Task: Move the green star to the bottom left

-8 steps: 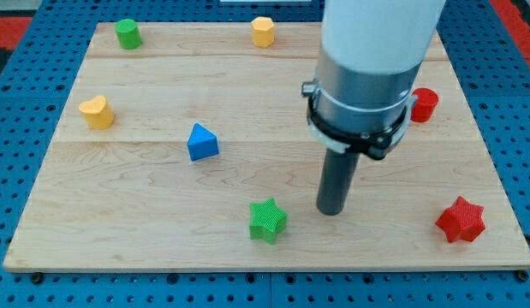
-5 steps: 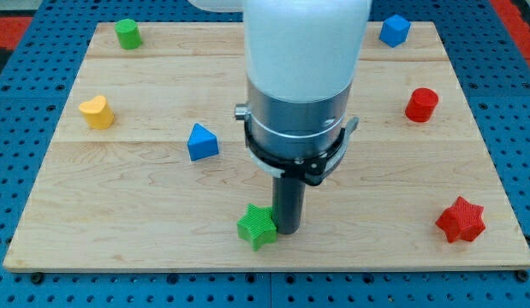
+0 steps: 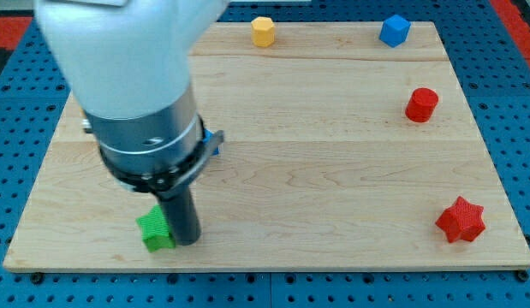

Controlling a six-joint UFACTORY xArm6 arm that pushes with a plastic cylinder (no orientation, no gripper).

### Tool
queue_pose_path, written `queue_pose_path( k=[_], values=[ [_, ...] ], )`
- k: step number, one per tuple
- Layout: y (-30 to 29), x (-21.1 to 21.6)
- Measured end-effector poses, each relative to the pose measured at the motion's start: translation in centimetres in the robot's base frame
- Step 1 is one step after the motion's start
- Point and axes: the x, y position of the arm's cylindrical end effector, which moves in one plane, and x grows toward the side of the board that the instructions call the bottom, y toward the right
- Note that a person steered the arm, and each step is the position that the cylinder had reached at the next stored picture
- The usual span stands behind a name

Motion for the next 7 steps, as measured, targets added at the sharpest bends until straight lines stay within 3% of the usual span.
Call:
queue_pose_path(
  k=[7],
  values=[
    [-10.2,-0.8]
  ],
)
